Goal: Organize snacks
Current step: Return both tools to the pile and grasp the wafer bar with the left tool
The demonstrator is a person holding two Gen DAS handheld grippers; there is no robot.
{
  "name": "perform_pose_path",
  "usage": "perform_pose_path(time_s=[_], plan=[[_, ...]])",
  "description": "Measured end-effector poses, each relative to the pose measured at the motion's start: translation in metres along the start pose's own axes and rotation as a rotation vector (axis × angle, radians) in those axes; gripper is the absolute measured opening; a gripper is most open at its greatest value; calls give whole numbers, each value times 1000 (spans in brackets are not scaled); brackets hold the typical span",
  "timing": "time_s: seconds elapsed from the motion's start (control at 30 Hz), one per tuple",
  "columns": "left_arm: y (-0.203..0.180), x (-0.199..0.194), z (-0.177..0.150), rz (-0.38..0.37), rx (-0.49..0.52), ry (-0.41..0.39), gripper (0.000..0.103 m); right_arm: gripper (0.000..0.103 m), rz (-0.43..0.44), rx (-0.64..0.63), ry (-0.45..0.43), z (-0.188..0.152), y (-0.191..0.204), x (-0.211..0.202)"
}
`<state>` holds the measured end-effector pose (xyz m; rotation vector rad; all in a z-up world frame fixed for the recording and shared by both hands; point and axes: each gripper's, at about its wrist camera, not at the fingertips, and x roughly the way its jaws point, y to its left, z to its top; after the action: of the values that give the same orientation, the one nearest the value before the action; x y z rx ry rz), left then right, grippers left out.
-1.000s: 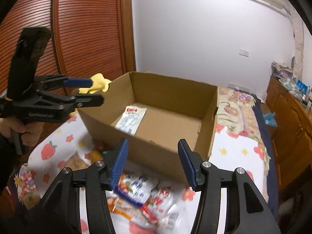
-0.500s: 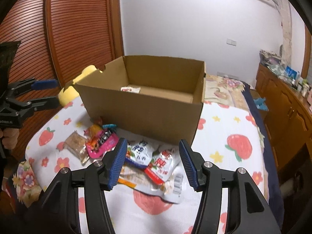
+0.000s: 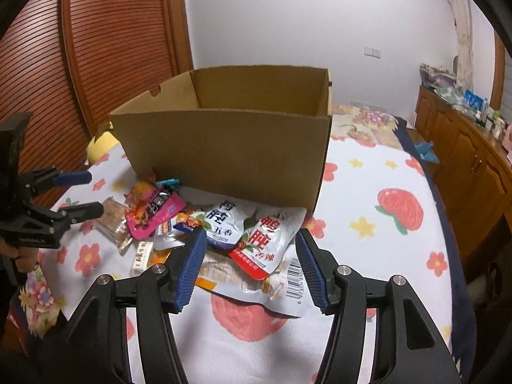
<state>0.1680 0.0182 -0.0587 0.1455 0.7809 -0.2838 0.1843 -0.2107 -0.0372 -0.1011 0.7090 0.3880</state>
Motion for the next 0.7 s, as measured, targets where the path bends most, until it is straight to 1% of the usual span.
perform_pose_path(time_s=[0.2, 0.33, 0.4, 0.5, 0.57, 0.7], plan=[[6, 24, -11, 5, -47, 47, 79, 59, -2, 5, 16, -1, -1, 10], [8, 29, -15, -3, -76, 55, 87, 59, 2, 5, 20, -1, 1, 12], [7, 30, -16, -9, -84, 61, 88, 59, 0, 0, 20, 0, 2, 13], [6, 36, -16, 2, -81, 71, 92, 59, -2, 1, 22, 0, 2, 15], [8, 40, -17, -4, -102, 81, 94, 60, -6, 4, 23, 0, 0, 16], [8, 45, -17, -1, -120, 86, 95, 60, -11, 11, 32, -2, -1, 20]])
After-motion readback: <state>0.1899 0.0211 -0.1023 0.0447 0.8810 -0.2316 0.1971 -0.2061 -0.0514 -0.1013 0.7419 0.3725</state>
